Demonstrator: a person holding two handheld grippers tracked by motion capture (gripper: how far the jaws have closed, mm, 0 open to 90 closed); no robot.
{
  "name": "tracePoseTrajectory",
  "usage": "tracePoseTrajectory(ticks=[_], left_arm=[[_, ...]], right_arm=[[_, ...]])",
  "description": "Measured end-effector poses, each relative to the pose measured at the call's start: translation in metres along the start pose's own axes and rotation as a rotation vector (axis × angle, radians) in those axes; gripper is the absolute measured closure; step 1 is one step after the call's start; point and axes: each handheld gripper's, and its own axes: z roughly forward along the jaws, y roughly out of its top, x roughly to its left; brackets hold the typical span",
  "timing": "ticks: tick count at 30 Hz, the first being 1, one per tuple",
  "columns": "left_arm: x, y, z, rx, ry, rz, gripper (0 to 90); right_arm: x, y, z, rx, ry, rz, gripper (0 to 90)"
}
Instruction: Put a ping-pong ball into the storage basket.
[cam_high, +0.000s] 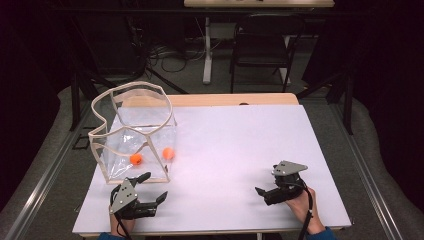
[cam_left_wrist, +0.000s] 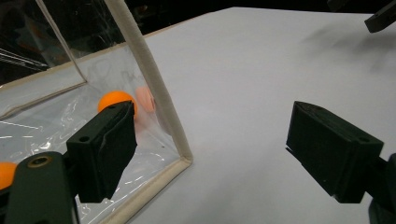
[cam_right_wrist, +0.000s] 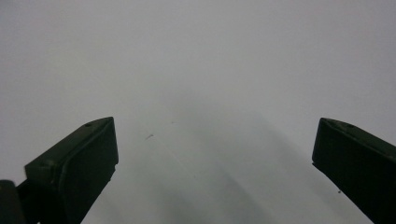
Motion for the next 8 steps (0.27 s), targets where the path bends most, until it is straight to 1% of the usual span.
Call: tracePoseTrajectory(ticks=[3,8], left_arm=[[0.0009,-0.0002,0.0005,0.002,0.003,-0.002,15.9],[0.0012,-0.0002,0.0012,0.005,-0.003,-0.005,15.9]], right_arm=[[-0.0016,-0.0025,-0.0023,-0.008,-0.01,0.01,0.0],[-0.0013,-0.0029,-0.003,-0.002,-0.008,0.0,0.0]])
